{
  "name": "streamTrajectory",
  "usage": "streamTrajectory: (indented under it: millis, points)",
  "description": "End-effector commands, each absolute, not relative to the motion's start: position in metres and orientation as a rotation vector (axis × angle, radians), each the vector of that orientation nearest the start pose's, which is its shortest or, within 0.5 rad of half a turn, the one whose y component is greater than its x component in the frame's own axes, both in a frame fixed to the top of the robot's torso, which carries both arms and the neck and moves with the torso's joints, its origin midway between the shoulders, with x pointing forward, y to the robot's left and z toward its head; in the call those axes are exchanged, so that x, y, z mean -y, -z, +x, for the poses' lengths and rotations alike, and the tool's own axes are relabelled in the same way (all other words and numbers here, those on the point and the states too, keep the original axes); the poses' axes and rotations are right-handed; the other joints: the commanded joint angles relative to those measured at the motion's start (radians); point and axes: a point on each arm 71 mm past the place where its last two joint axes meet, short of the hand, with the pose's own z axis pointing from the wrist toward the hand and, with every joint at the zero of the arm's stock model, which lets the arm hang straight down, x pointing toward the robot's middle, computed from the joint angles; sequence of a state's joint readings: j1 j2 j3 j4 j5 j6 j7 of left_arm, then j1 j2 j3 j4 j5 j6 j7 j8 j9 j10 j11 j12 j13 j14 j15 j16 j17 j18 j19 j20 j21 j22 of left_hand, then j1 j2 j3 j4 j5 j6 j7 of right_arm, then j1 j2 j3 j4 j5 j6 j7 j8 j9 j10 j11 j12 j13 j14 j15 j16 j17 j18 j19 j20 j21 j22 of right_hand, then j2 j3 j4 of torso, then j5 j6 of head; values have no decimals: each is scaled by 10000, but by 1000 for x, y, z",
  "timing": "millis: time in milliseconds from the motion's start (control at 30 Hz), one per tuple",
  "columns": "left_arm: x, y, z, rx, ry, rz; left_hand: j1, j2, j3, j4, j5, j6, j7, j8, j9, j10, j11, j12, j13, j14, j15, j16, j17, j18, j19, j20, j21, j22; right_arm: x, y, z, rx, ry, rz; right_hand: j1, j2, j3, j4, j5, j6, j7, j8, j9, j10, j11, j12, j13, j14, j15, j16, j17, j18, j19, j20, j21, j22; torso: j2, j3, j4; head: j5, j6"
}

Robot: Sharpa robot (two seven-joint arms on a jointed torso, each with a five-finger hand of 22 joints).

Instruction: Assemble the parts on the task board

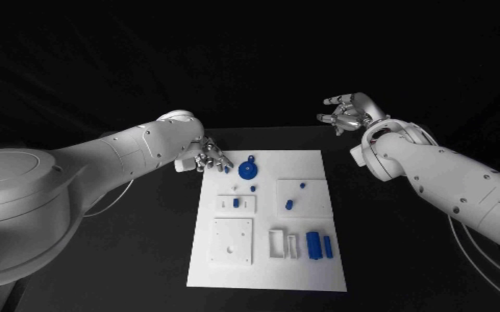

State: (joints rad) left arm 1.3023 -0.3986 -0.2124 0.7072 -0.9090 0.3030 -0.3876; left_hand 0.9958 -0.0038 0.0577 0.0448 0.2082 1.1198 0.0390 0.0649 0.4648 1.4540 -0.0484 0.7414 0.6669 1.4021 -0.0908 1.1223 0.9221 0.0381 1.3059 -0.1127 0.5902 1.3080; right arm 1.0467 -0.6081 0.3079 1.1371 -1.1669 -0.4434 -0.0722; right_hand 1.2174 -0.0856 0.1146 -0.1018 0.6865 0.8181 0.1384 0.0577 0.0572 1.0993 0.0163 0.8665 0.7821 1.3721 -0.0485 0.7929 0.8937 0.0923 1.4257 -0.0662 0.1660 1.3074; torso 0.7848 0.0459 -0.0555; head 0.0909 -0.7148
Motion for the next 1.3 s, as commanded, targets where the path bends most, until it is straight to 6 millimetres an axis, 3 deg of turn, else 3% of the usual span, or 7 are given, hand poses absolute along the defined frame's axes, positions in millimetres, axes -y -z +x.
streamTrajectory:
  millis: [33,233,633,800,1167,1300]
  points:
    - [-229,250,587,-24312,2390,-3410,44,30,2,-111,-27,35,-16,25,12,-54,-3,52,1,-68,-26,46,19,128,-54,12,-11,265,221,176,563,-14608,-7487,4831,5,-83,2,48,33,-71,0,-16,3,-69,15,11,-2,-74,-26,14,-5,90,-21,-27,-13,172,3,0,-6,4,-12]
    - [-231,250,587,-24303,2356,-3455,66,304,-164,-439,36,78,-26,29,22,-50,-8,60,-23,-75,-32,55,-12,135,-59,10,19,263,222,176,563,-14617,-7479,4837,5,-83,2,48,33,-71,0,-16,3,-69,15,11,-2,-74,-26,14,-5,90,-21,-27,-13,172,3,4,-6,8,-32]
    - [-231,249,588,-24134,2541,-3576,196,669,-153,-680,20,89,-39,25,4,-60,-14,60,-30,-84,-35,52,-27,125,-69,5,-1,258,221,177,564,-14732,-7492,4820,24,-71,6,75,20,-69,1,-14,3,-67,15,16,0,-72,-27,17,-5,90,-17,-28,-18,173,5,8,-6,51,-58]
    - [-230,249,588,-24038,2613,-3629,224,837,-213,-850,9,-42,3,30,-291,-79,3,79,-22,-89,-26,38,-51,140,-61,15,-36,251,221,178,564,-14825,-7493,4810,17,-60,4,83,7,-70,0,-15,3,-66,13,27,9,-67,-26,22,-1,91,-14,-28,-15,175,6,8,-4,86,-54]
    - [-229,249,588,-24056,2840,-3737,723,1340,133,-1096,17,26,-41,27,-338,-76,-18,74,-27,-89,-39,53,-38,122,-68,3,-28,260,221,178,564,-14862,-7491,4811,16,-58,2,84,1,-71,1,-15,3,-69,14,29,11,-69,-25,23,1,91,-13,-27,-15,175,9,4,3,69,-71]
    - [-229,249,588,-24054,2912,-3776,948,1417,204,-1256,44,94,-81,73,-239,-123,-42,30,-46,-131,-60,-23,-116,113,-100,-17,-103,239,221,178,564,-14851,-7479,4826,8,-52,-4,93,-12,-87,5,-17,2,-89,18,25,14,-79,-22,21,4,91,-21,-25,-20,170,12,-3,1,86,-81]
